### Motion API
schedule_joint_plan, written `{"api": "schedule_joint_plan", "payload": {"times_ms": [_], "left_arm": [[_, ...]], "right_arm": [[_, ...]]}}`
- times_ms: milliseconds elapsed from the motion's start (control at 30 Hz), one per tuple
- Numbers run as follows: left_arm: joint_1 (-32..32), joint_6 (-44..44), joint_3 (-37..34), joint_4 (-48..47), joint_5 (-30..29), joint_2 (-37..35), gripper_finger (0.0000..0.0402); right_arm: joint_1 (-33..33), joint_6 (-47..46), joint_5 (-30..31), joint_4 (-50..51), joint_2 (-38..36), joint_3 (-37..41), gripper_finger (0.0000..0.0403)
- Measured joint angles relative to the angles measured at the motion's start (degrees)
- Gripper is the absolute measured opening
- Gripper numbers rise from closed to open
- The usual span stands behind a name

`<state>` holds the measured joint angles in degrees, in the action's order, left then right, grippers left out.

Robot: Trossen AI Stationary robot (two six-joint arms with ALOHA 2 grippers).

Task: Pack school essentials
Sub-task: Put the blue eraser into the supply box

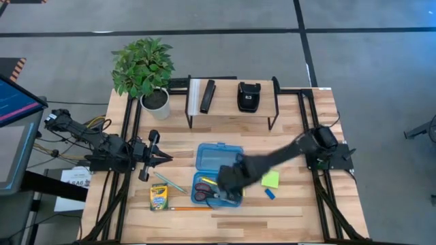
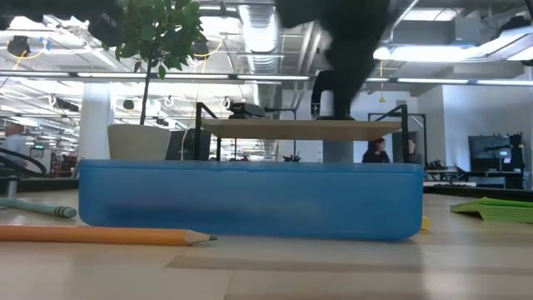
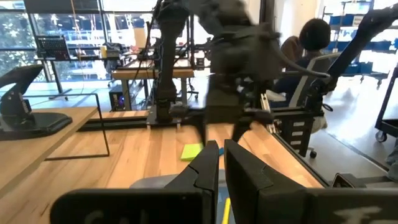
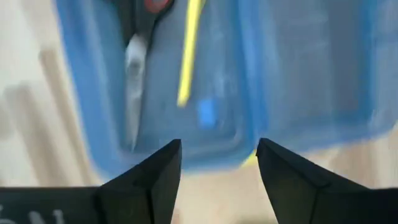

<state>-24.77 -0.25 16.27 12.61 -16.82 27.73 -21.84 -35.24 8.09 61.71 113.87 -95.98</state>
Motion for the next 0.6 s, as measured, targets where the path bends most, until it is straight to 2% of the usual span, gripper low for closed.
{"api": "schedule_joint_plan", "payload": {"times_ms": [100,333,600], "left_arm": [[0.00,-0.02,0.00,0.04,0.14,-0.02,0.0015],[0.00,-0.68,0.00,0.77,0.52,0.02,0.0015],[0.00,-0.61,0.00,1.21,0.74,0.02,0.0015]], "right_arm": [[-4.08,-5.89,0.41,4.01,-0.87,2.06,0.0221],[-11.26,-20.95,-3.47,1.32,-4.71,11.62,0.0205],[-14.72,-35.29,-2.15,-14.73,-18.49,32.17,0.0188]]}}
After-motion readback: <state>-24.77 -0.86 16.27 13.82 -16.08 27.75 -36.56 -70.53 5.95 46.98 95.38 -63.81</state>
